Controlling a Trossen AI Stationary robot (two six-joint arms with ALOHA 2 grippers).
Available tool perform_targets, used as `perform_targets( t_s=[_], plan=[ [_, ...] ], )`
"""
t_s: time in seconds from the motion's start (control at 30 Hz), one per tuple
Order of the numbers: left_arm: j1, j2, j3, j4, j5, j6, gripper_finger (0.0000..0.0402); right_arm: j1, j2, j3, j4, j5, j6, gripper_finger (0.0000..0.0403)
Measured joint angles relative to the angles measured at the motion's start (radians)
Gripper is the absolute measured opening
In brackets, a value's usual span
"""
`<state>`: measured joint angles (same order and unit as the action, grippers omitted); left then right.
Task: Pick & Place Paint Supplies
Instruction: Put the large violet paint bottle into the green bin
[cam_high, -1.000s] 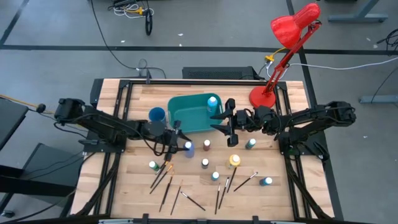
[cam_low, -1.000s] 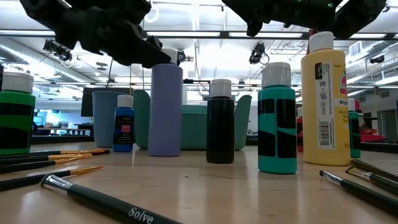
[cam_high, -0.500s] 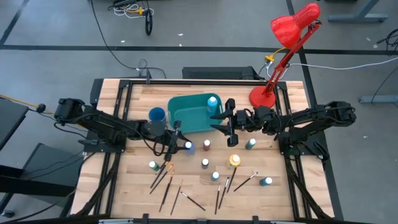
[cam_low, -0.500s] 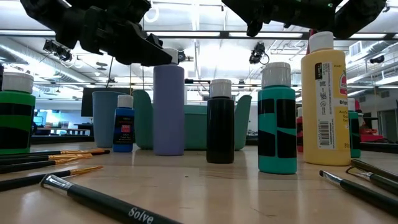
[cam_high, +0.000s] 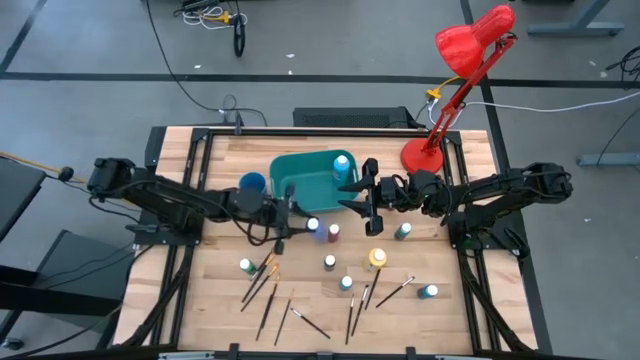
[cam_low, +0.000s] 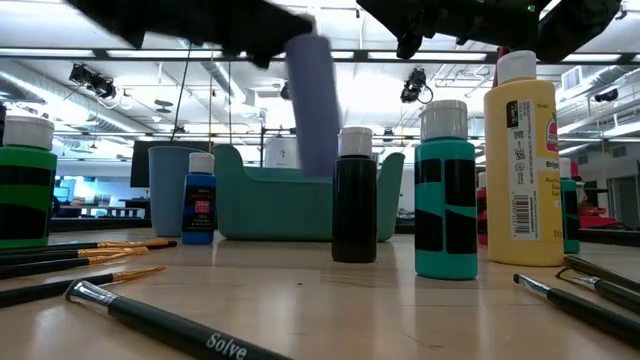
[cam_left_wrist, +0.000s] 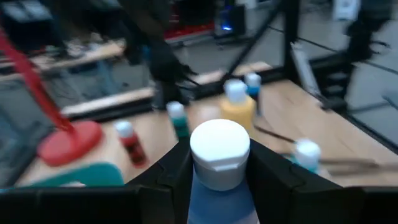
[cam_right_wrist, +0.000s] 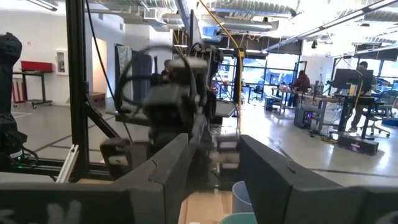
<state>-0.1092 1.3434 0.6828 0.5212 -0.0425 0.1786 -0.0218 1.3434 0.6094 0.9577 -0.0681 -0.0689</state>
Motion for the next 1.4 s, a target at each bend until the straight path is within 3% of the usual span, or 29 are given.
perform_targets(
  t_s=[0.2, 0.3, 0.57, 0.93, 1.2, 1.4],
  plan=[
    [0.017, -0.001, 0.199, -0.247, -0.320, 0.018, 0.0133, 0.000, 0.000, 0.000, 0.000, 0.000, 0.000, 0.0149],
    [0.044, -0.001, 0.257, -0.330, -0.364, 0.009, 0.0135, 0.000, 0.000, 0.000, 0.000, 0.000, 0.000, 0.0149],
    [0.171, -0.001, 0.249, -0.325, -0.326, -0.063, 0.0133, 0.000, 0.000, 0.000, 0.000, 0.000, -0.001, 0.0149],
    [0.357, 0.000, 0.077, -0.103, -0.096, -0.150, 0.0130, 0.000, 0.000, 0.000, 0.000, 0.000, -0.024, 0.0149],
    [0.409, 0.009, -0.007, 0.018, -0.048, -0.183, 0.0131, -0.001, 0.000, 0.000, 0.007, 0.008, -0.053, 0.0149],
    [0.415, 0.137, -0.007, 0.148, -0.054, -0.184, 0.0134, -0.001, 0.000, 0.000, 0.020, 0.078, -0.054, 0.0149]
  ],
)
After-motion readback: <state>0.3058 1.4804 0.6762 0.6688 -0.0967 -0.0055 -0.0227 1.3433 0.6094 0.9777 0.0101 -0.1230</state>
